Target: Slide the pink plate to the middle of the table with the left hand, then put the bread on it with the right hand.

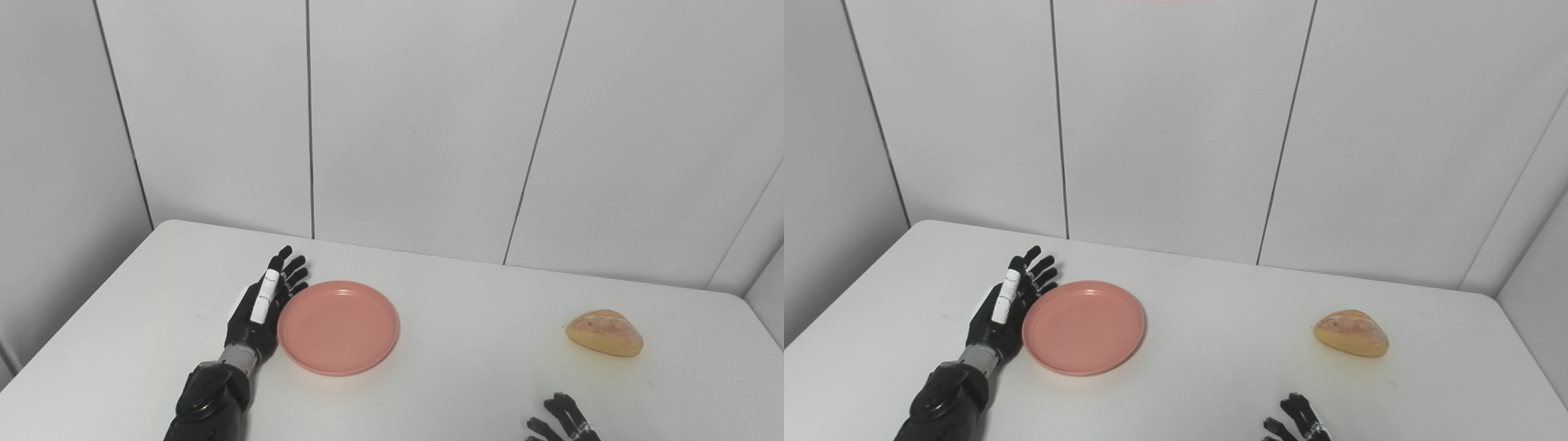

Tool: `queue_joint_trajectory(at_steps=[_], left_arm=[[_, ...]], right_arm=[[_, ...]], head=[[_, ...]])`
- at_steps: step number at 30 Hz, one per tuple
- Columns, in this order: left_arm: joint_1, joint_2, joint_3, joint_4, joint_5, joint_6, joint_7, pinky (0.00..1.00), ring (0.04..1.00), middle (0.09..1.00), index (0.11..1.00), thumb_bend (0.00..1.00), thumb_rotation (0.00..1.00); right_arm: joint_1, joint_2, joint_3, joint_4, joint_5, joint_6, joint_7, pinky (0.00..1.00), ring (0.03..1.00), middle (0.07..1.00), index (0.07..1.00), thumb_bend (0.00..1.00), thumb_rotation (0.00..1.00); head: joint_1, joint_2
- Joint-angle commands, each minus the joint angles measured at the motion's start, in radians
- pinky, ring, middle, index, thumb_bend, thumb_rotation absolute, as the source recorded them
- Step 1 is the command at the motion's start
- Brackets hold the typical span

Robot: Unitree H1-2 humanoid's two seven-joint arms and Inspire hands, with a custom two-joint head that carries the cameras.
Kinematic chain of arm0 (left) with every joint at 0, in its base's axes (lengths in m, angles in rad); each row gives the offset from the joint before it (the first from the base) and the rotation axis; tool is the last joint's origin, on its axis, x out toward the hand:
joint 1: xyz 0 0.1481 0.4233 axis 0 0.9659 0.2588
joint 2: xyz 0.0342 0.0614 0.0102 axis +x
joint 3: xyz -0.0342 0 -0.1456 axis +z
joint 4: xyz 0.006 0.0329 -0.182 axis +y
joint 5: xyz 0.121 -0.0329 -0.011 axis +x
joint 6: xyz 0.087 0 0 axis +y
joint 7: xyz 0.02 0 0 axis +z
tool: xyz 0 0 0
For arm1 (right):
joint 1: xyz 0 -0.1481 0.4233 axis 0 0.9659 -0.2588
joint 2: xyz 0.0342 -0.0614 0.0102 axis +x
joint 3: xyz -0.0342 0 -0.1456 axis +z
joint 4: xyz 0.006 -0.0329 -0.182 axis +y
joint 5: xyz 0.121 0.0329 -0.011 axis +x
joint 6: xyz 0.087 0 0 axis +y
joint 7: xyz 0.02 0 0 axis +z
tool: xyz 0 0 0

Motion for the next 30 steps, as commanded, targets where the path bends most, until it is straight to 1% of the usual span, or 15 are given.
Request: queue_joint_trajectory(at_steps=[1, 4, 8, 11, 13, 16, 18, 22, 29, 30], left_arm=[[0.004, -0.004, -0.007, -0.004, 0.005, 0.046, 0.004, 0.88, 0.92, 0.913, 0.934, 0.97, 0.8], [0.009, -0.013, -0.01, -0.025, 0.005, 0.068, 0.013, 0.88, 0.92, 0.909, 0.932, 0.95, 0.8], [0.016, -0.025, -0.019, -0.041, 0.014, 0.082, 0.026, 0.88, 0.926, 0.915, 0.934, 0.94, 0.82], [0.023, -0.038, -0.024, -0.056, 0.019, 0.09, 0.042, 0.89, 0.932, 0.917, 0.928, 0.94, 0.83], [0.029, -0.048, -0.026, -0.069, 0.02, 0.103, 0.056, 0.9, 0.936, 0.921, 0.923, 0.96, 0.83], [0.037, -0.079, -0.02, -0.088, 0.019, 0.113, 0.096, 0.88, 0.931, 0.917, 0.91, 0.99, 0.81], [0.043, -0.097, -0.02, -0.099, 0.018, 0.112, 0.114, 0.89, 0.933, 0.909, 0.91, 1.0, 0.81], [0.051, -0.125, -0.016, -0.108, 0.011, 0.097, 0.131, 0.89, 0.936, 0.902, 0.898, 0.98, 0.82], [0.065, -0.176, -0.008, -0.148, 0.009, 0.098, 0.172, 0.9, 0.934, 0.907, 0.889, 0.95, 0.83], [0.066, -0.183, -0.006, -0.153, 0.008, 0.099, 0.179, 0.91, 0.932, 0.907, 0.883, 0.94, 0.82]], right_arm=[[0.005, 0.011, 0.006, -0.01, -0.007, 0.021, -0.007, 0.77, 0.796, 0.897, 0.883, 0.85, 0.88], [0.004, 0.022, 0.01, -0.012, -0.015, 0.024, -0.013, 0.77, 0.791, 0.898, 0.879, 0.85, 0.88], [0.001, 0.029, 0.016, -0.014, -0.024, 0.029, -0.02, 0.77, 0.795, 0.902, 0.881, 0.87, 0.88], [0.0, 0.031, 0.018, -0.015, -0.028, 0.032, -0.024, 0.77, 0.794, 0.903, 0.883, 0.88, 0.88], [0.0, 0.031, 0.02, -0.016, -0.03, 0.032, -0.025, 0.77, 0.794, 0.903, 0.884, 0.88, 0.89], [-0.001, 0.033, 0.02, -0.017, -0.029, 0.032, -0.025, 0.77, 0.795, 0.901, 0.881, 0.88, 0.89], [-0.002, 0.033, 0.02, -0.017, -0.028, 0.032, -0.024, 0.77, 0.795, 0.901, 0.88, 0.88, 0.89], [-0.003, 0.036, 0.021, -0.019, -0.035, 0.034, -0.029, 0.76, 0.79, 0.899, 0.874, 0.89, 0.89], [-0.006, 0.038, 0.023, -0.016, -0.034, 0.034, -0.029, 0.76, 0.787, 0.898, 0.872, 0.88, 0.89], [-0.006, 0.038, 0.023, -0.015, -0.035, 0.033, -0.03, 0.76, 0.785, 0.897, 0.871, 0.88, 0.89]], head=[[-0.016, 0.009], [-0.039, 0.02], [-0.045, 0.025], [-0.045, 0.028], [-0.046, 0.03], [-0.048, 0.034], [-0.049, 0.034], [-0.052, 0.036], [-0.056, 0.037], [-0.056, 0.037]])
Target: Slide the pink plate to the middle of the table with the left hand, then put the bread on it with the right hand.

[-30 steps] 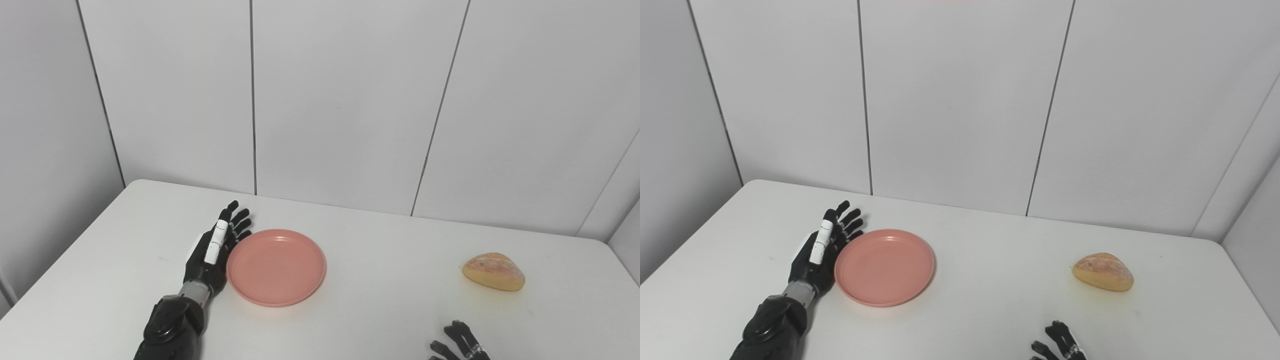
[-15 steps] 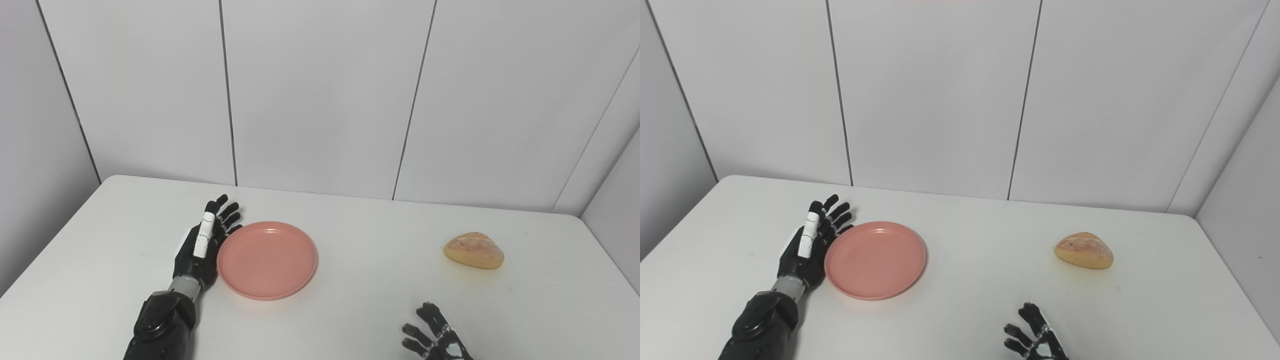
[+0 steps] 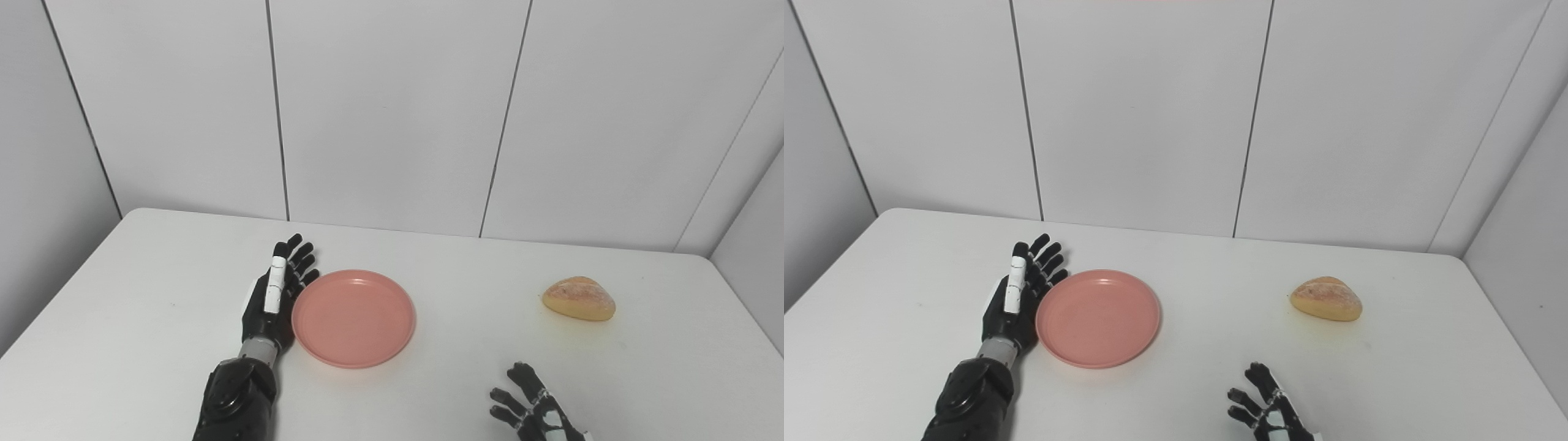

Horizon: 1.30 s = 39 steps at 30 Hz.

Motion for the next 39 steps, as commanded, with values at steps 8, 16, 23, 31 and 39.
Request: queue_joint_trajectory(at_steps=[8, 16, 23, 31, 39], left_arm=[[0.019, -0.056, 0.005, -0.013, -0.001, 0.043, 0.06, 0.93, 0.935, 0.922, 0.89, 0.93, 0.82], [0.027, -0.061, 0.005, -0.007, -0.013, 0.053, 0.052, 0.97, 0.95, 0.929, 0.955, 0.9, 0.84], [0.031, -0.063, -0.006, -0.007, -0.01, 0.052, 0.044, 0.99, 0.946, 0.932, 0.994, 0.89, 0.84], [0.033, -0.066, -0.016, -0.007, -0.007, 0.056, 0.043, 0.99, 0.943, 0.931, 0.995, 0.89, 0.84], [0.041, -0.074, -0.022, -0.007, -0.005, 0.045, 0.041, 0.99, 0.942, 0.93, 0.997, 0.9, 0.82]], right_arm=[[0.001, 0.031, 0.021, -0.01, -0.017, 0.02, -0.016, 0.75, 0.777, 0.886, 0.865, 0.87, 0.89], [-0.008, 0.052, 0.038, -0.002, -0.037, 0.024, -0.025, 0.74, 0.772, 0.883, 0.86, 0.89, 0.89], [-0.012, 0.068, 0.047, 0.007, -0.048, 0.021, -0.032, 0.73, 0.769, 0.877, 0.857, 0.9, 0.88], [-0.008, 0.07, 0.048, -0.001, -0.046, 0.026, -0.034, 0.73, 0.77, 0.877, 0.861, 0.91, 0.88], [0.001, 0.047, 0.043, -0.015, -0.066, 0.012, -0.034, 0.74, 0.775, 0.874, 0.86, 0.88, 0.89]], head=[[-0.08, 0.005], [-0.146, 0.008], [-0.183, 0.008], [-0.173, 0.011], [-0.164, 0.009]])
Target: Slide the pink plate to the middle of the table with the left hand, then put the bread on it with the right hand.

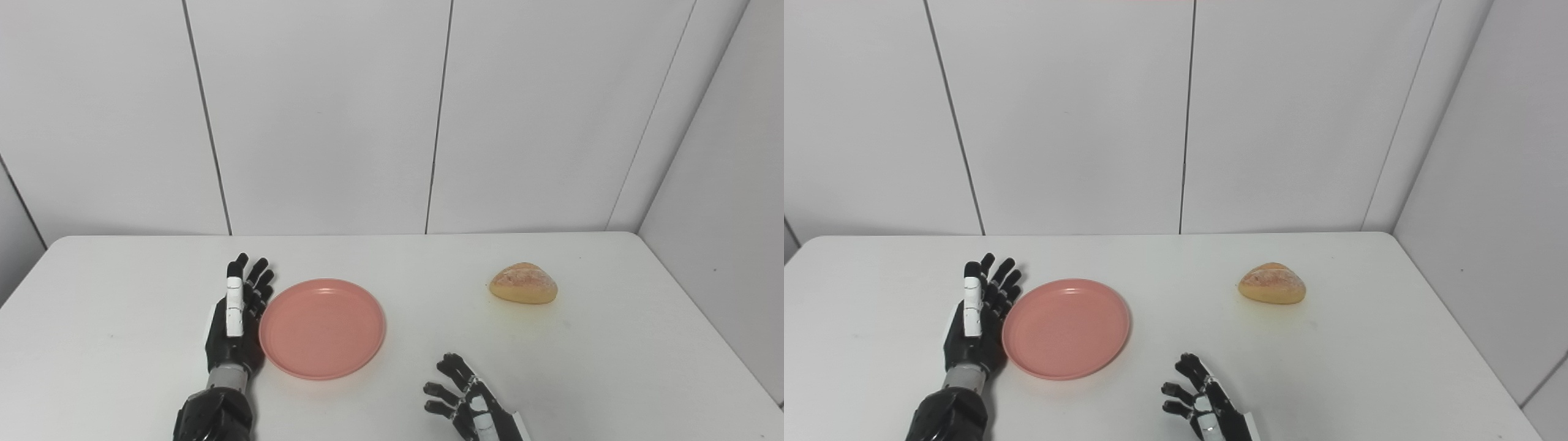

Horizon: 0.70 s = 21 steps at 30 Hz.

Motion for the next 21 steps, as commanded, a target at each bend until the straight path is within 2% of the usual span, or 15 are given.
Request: queue_joint_trajectory(at_steps=[1, 5, 8, 14, 18, 21], left_arm=[[0.027, -0.019, -0.007, 0.026, 0.004, 0.039, 0.004, 0.98, 0.94, 0.925, 0.994, 0.9, 0.81], [0.026, -0.014, -0.004, 0.038, 0.005, 0.035, 0.005, 0.97, 0.939, 0.917, 0.987, 0.9, 0.82], [0.022, -0.008, -0.001, 0.059, 0.001, 0.025, -0.005, 0.98, 0.944, 0.919, 0.989, 0.9, 0.82], [0.019, -0.003, 0.005, 0.088, -0.002, 0.005, -0.024, 0.98, 0.946, 0.913, 0.991, 0.89, 0.82], [0.019, 0.002, 0.003, 0.105, 0.004, -0.01, -0.04, 0.97, 0.941, 0.913, 1.0, 0.89, 0.82], [0.018, 0.001, 0.004, 0.111, 0.006, -0.016, -0.043, 0.98, 0.942, 0.91, 1.0, 0.89, 0.83]], right_arm=[[0.004, -0.017, 0.001, -0.024, -0.041, -0.003, -0.004, 0.74, 0.778, 0.873, 0.861, 0.86, 0.91], [-0.004, -0.03, 0.005, -0.077, -0.172, 0.004, -0.042, 0.74, 0.781, 0.869, 0.858, 0.8, 0.94], [-0.014, -0.03, -0.004, -0.113, -0.248, -0.002, -0.075, 0.72, 0.774, 0.833, 0.841, 0.75, 0.96], [-0.042, -0.054, -0.016, -0.173, -0.377, 0.01, -0.102, 0.69, 0.753, 0.804, 0.836, 0.74, 0.95], [-0.086, -0.129, 0.007, -0.251, -0.584, 0.123, -0.04, 0.66, 0.745, 0.818, 0.83, 0.78, 0.98], [-0.127, -0.185, 0.034, -0.293, -0.738, 0.187, 0.019, 0.64, 0.745, 0.814, 0.817, 0.79, 0.95]], head=[[-0.003, 0.0], [-0.015, -0.009], [-0.02, -0.014], [-0.029, -0.026], [-0.034, -0.025], [-0.036, -0.03]])
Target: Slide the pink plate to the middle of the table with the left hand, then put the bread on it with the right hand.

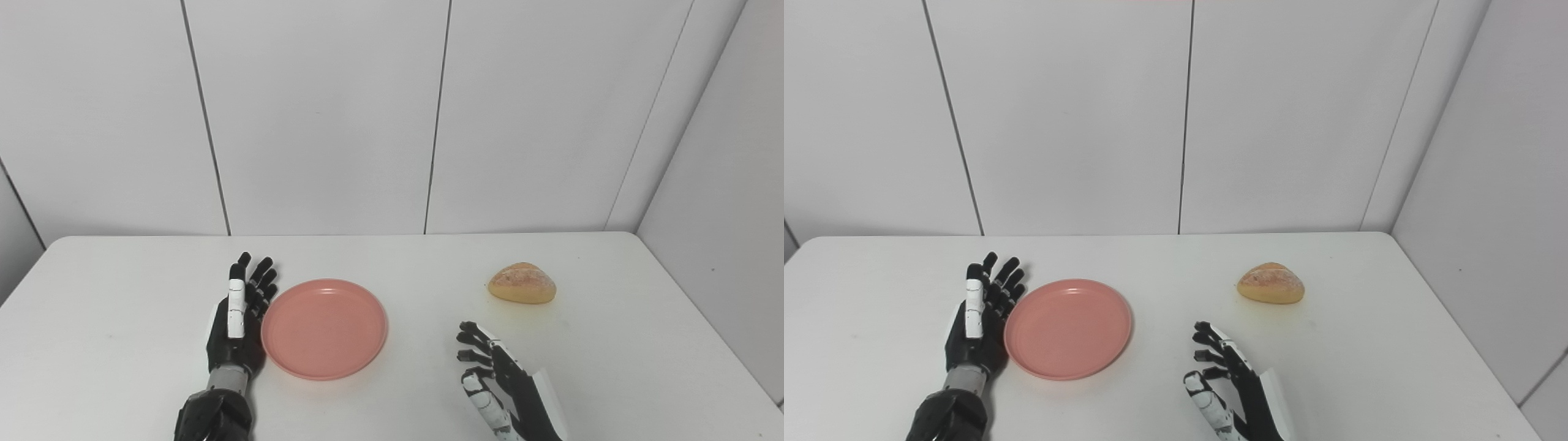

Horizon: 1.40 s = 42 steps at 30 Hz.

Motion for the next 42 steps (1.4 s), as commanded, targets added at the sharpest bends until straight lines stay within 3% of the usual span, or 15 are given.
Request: queue_joint_trajectory(at_steps=[1, 8, 17, 23, 26, 34, 42], left_arm=[[0.03, -0.007, -0.001, 0.05, 0.005, 0.036, 0.012, 0.98, 0.94, 0.904, 1.0, 0.89, 0.83], [0.029, -0.013, 0.0, 0.058, 0.01, 0.028, 0.017, 0.97, 0.94, 0.899, 1.0, 0.87, 0.83], [0.032, -0.014, 0.006, 0.036, 0.007, 0.045, 0.022, 0.98, 0.934, 0.891, 1.0, 0.9, 0.83], [0.033, -0.008, 0.006, 0.032, 0.008, 0.045, 0.017, 0.97, 0.932, 0.883, 1.0, 0.9, 0.84], [0.036, -0.006, 0.006, 0.029, 0.008, 0.049, 0.016, 0.98, 0.931, 0.885, 1.0, 0.9, 0.84], [0.037, -0.003, 0.003, 0.03, 0.012, 0.047, 0.013, 0.98, 0.922, 0.879, 1.0, 0.9, 0.85], [0.042, -0.005, 0.003, 0.019, 0.012, 0.054, 0.018, 0.98, 0.92, 0.872, 1.0, 0.9, 0.84]], right_arm=[[-0.045, -0.022, 0.014, -0.048, -0.097, 0.044, 0.033, 0.64, 0.744, 0.807, 0.803, 0.79, 0.92], [-0.128, -0.09, 0.005, -0.055, -0.247, 0.069, 0.064, 0.61, 0.714, 0.764, 0.758, 0.8, 0.87], [-0.265, -0.202, -0.029, -0.014, -0.4, 0.073, 0.122, 0.59, 0.68, 0.715, 0.719, 0.83, 0.89], [-0.325, -0.244, -0.036, 0.057, -0.457, 0.039, 0.07, 0.61, 0.704, 0.736, 0.731, 0.84, 0.88], [-0.35, -0.26, -0.04, 0.089, -0.464, 0.039, 0.051, 0.7, 0.772, 0.789, 0.761, 0.85, 0.87], [-0.421, -0.324, -0.039, 0.234, -0.48, 0.032, -0.034, 0.81, 0.815, 0.821, 0.777, 0.85, 0.9], [-0.502, -0.375, -0.032, 0.445, -0.453, 0.031, -0.134, 0.8, 0.798, 0.806, 0.768, 0.85, 0.92]], head=[[0.005, -0.001], [0.012, -0.001], [0.015, 0.004], [0.014, 0.001], [0.014, -0.001], [0.015, -0.004], [0.016, -0.003]])
